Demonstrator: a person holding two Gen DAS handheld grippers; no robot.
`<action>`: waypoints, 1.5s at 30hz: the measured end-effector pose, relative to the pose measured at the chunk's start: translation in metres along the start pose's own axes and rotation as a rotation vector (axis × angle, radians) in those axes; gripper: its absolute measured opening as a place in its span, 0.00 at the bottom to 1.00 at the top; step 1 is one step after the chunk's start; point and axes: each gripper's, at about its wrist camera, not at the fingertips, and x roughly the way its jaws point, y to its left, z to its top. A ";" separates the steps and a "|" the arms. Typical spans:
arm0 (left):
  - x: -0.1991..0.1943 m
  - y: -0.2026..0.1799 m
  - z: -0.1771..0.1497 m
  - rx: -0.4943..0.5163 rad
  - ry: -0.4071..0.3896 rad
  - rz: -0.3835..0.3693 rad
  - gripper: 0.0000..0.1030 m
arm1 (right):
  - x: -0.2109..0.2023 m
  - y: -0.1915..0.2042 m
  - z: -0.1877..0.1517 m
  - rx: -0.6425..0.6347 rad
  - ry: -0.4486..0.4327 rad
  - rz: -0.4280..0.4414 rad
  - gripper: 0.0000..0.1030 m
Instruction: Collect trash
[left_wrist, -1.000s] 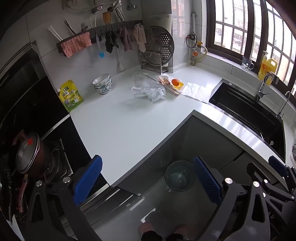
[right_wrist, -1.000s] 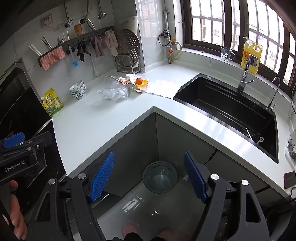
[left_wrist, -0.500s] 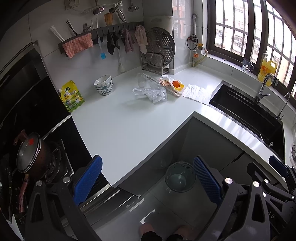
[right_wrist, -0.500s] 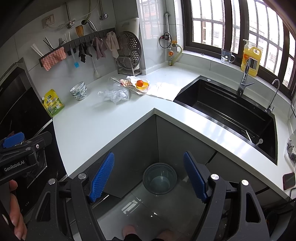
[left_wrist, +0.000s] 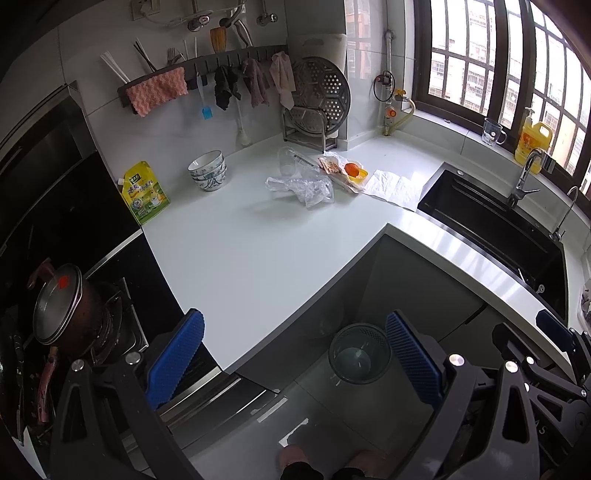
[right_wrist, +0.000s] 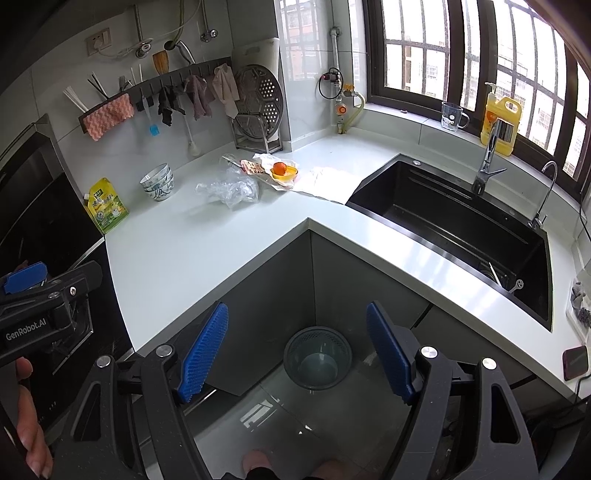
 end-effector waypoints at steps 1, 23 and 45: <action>0.000 0.000 0.000 0.000 0.000 0.000 0.94 | 0.000 0.000 0.000 -0.001 -0.001 -0.001 0.72; -0.001 -0.001 0.001 0.001 -0.002 -0.001 0.94 | -0.002 0.001 -0.002 -0.006 -0.004 -0.005 0.72; -0.008 -0.005 -0.001 -0.005 -0.010 0.015 0.94 | -0.004 -0.003 0.002 -0.007 -0.007 0.008 0.72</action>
